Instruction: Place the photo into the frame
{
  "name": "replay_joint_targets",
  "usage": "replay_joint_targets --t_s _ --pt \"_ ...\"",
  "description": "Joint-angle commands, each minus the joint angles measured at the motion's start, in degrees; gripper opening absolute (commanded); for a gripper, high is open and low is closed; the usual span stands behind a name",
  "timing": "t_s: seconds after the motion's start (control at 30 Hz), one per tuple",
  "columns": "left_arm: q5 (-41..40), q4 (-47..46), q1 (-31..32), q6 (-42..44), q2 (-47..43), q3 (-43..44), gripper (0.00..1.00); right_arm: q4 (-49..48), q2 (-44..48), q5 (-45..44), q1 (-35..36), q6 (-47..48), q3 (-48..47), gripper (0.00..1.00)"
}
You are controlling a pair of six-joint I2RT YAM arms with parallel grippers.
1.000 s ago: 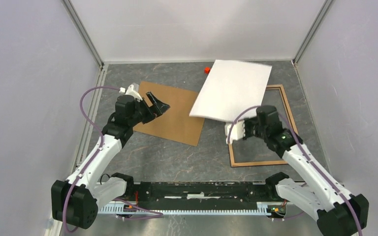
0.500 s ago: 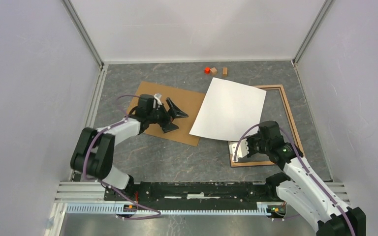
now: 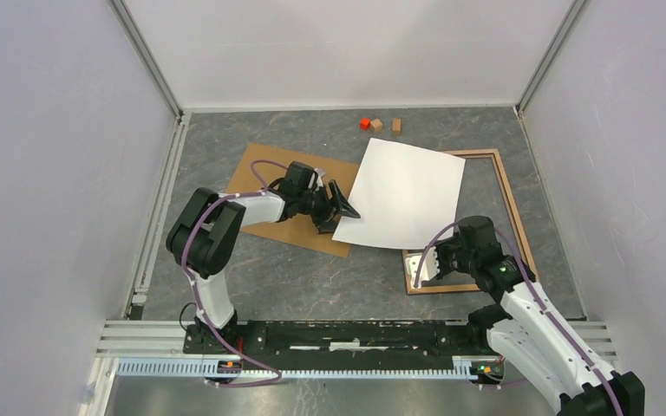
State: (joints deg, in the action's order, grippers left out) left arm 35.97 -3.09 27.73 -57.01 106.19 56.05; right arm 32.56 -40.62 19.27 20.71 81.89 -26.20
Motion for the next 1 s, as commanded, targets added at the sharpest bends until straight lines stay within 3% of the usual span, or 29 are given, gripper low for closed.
replay_joint_targets --t_s 0.0,0.1,0.13,0.17,0.2,0.23,0.27,0.37,0.43,0.57,0.7,0.8,0.97 --pt "-2.68 1.77 0.49 -0.09 0.68 1.64 0.72 -2.14 2.11 1.81 -0.23 2.44 1.64 0.00" --pt "-1.80 -1.63 0.57 -2.05 1.50 1.02 0.49 -2.36 3.79 1.88 -0.22 1.72 2.24 0.00" --pt "-1.71 -2.90 0.57 -2.70 1.64 0.59 0.43 -2.31 4.45 1.91 -0.24 1.20 2.35 0.10" --pt "-1.42 -4.71 0.57 -3.92 1.66 -0.04 0.39 -2.13 5.36 1.96 -0.23 0.13 2.43 0.22" --pt "-0.94 -7.49 0.78 -5.26 1.74 -1.02 0.34 -2.48 6.22 2.19 -0.22 -2.45 2.28 0.51" --pt "-0.29 -10.25 0.97 -6.76 1.98 -1.66 0.28 -3.94 7.43 2.60 -0.25 -8.30 1.49 0.70" --pt "0.12 -11.71 1.43 -7.79 2.07 -2.19 0.23 -4.39 8.29 2.90 -0.23 -13.23 0.47 0.97" --pt "-0.38 -16.19 3.91 -10.10 1.84 -3.20 0.15 -1.05 9.85 4.17 -0.23 -23.50 -6.06 0.98" --pt "-2.47 -17.69 6.10 -11.93 0.54 -4.38 0.12 -0.02 9.33 3.99 -0.15 -37.01 -12.41 0.98" --pt "-17.85 -23.45 13.54 -16.39 -5.82 -10.62 0.10 -3.42 7.30 -12.95 -0.18 -71.56 -24.49 0.98" --pt "-30.17 -25.91 23.44 -19.02 -5.54 -9.09 0.09 -1.51 4.47 -26.62 -0.22 -93.03 -36.21 0.98" --pt "-32.90 -25.37 28.01 -19.98 -0.70 -3.68 0.06 -7.52 6.17 -27.55 -0.22 -100.37 -37.31 0.98" --pt "-35.79 -22.91 33.18 -20.08 4.75 3.35 0.02 -10.26 6.58 -26.19 -0.21 -100.55 -39.50 0.98"
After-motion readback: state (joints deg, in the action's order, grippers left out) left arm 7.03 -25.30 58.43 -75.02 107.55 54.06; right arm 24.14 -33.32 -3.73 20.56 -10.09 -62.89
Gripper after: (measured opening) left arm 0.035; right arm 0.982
